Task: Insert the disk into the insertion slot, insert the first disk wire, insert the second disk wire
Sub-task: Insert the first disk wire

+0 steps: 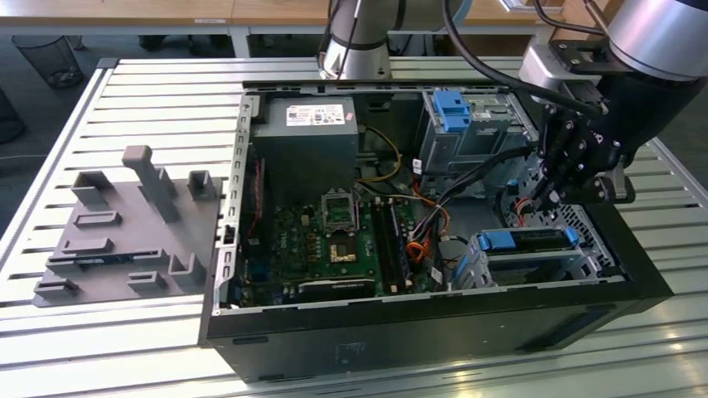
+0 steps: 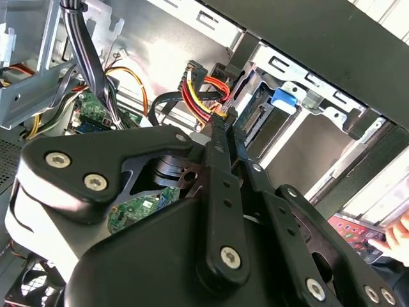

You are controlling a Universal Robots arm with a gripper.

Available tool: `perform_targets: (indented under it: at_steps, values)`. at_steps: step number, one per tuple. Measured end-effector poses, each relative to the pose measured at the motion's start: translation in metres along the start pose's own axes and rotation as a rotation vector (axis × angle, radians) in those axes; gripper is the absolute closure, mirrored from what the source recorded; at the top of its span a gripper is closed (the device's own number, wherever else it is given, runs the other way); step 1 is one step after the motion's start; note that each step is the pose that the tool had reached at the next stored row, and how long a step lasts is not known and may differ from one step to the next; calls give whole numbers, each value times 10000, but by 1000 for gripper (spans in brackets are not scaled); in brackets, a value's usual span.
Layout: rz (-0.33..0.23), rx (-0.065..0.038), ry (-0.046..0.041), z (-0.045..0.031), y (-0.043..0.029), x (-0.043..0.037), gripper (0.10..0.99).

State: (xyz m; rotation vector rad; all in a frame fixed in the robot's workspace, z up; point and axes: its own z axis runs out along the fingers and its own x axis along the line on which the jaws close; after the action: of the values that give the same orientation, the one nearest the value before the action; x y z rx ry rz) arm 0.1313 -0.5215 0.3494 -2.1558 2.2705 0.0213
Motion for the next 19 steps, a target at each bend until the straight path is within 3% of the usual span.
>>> perform_targets:
  at_steps: [19]
  values:
    - [-8, -1, -35, 11, 5, 52, 918]
